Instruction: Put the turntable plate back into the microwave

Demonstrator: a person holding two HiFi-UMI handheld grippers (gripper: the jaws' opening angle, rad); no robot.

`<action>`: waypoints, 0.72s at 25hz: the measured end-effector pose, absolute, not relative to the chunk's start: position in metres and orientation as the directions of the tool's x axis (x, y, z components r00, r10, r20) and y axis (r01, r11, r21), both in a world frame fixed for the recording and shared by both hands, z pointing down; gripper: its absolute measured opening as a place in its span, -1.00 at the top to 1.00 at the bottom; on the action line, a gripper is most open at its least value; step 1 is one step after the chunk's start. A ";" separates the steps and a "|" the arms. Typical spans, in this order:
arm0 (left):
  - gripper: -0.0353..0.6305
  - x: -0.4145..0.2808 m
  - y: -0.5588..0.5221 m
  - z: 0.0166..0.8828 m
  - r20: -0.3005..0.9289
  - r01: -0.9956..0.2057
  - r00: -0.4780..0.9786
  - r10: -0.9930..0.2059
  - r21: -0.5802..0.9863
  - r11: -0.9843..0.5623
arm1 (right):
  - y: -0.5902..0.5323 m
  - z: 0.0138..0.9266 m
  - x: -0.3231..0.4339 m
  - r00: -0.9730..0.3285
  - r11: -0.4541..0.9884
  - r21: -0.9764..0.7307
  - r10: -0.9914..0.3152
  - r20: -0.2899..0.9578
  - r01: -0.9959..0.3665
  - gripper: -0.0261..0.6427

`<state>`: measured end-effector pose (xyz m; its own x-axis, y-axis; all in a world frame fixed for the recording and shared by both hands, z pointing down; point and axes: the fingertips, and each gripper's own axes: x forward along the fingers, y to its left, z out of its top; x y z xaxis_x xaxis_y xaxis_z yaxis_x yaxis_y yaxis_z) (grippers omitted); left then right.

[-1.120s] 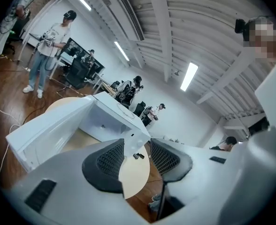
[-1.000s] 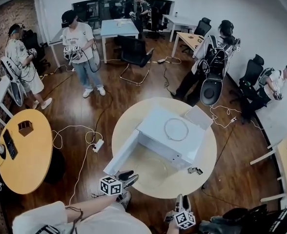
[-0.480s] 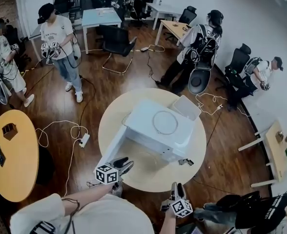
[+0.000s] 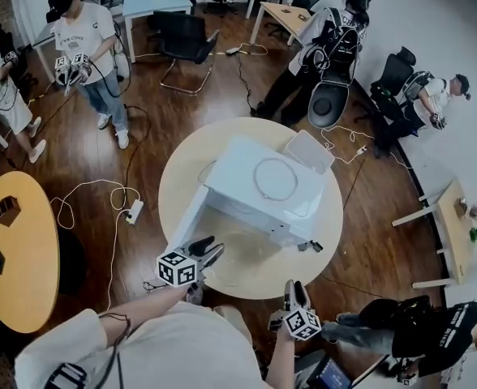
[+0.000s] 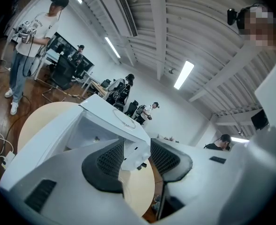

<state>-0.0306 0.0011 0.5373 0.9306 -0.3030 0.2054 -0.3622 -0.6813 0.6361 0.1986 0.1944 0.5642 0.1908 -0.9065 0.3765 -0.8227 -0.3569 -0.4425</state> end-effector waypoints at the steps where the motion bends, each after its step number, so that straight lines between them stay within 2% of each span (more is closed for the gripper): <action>1: 0.40 -0.032 0.002 0.538 0.207 -0.363 0.930 -0.302 0.634 -0.683 | 0.195 0.566 0.198 0.188 -0.357 -0.440 -0.905 0.383 -0.824 0.46; 6: 0.40 -0.036 -0.001 0.542 0.219 -0.376 0.926 -0.308 0.619 -0.690 | 0.185 0.568 0.192 0.168 -0.345 -0.433 -0.903 0.396 -0.833 0.46; 18: 0.40 -0.046 0.008 0.567 0.275 -0.472 0.879 -0.390 0.621 -0.626 | 0.156 0.596 0.190 0.005 -0.235 -0.436 -0.884 0.467 -0.869 0.46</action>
